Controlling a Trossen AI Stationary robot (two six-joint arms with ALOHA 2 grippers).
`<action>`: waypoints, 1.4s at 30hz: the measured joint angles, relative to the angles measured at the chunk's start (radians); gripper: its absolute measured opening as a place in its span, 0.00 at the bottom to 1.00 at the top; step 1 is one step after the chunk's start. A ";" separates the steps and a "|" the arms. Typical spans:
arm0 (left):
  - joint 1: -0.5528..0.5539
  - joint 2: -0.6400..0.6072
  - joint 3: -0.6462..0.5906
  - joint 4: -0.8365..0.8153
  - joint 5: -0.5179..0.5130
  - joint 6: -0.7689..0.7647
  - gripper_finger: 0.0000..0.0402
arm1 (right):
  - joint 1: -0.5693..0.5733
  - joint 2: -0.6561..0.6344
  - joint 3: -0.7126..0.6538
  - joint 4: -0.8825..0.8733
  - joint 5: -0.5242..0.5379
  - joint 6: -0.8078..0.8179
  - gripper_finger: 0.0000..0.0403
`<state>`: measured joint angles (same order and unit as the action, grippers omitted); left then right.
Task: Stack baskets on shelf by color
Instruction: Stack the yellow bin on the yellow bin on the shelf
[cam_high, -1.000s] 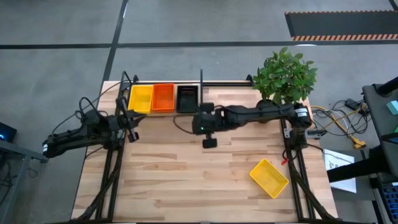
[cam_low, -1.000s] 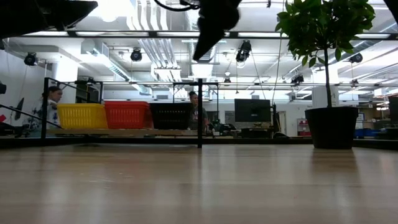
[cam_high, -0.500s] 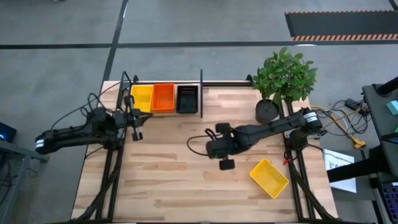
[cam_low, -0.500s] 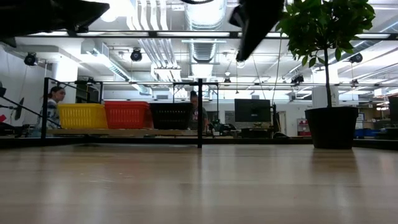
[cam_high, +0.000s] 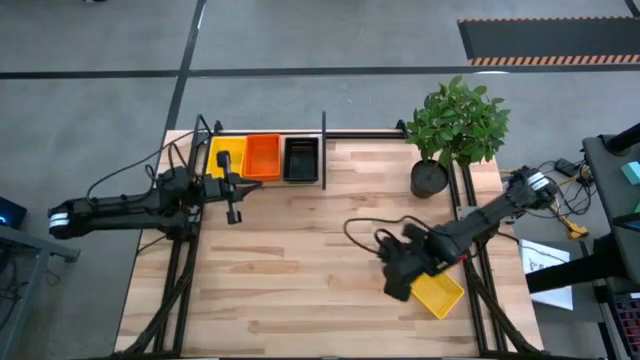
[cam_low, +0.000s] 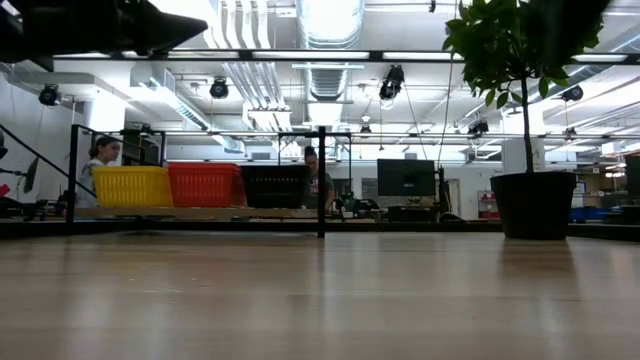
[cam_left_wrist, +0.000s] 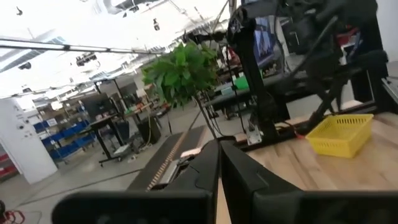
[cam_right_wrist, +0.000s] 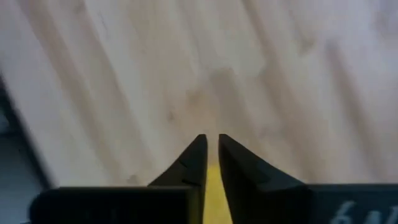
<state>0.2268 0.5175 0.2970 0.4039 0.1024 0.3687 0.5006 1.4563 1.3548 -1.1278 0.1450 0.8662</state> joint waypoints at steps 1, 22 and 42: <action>0.000 0.004 0.000 0.011 0.000 0.000 0.00 | 0.018 -0.009 -0.015 0.000 -0.021 0.064 0.10; 0.000 0.019 -0.010 0.166 0.000 -0.023 0.00 | 0.154 0.151 -0.162 0.060 -0.172 0.433 0.37; -0.019 0.122 -0.009 0.163 0.083 -0.105 0.00 | 0.090 0.191 -0.150 0.111 0.023 -0.216 0.03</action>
<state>0.2078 0.6398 0.2878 0.5669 0.1858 0.2642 0.5905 1.6476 1.2045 -1.0170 0.1682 0.6503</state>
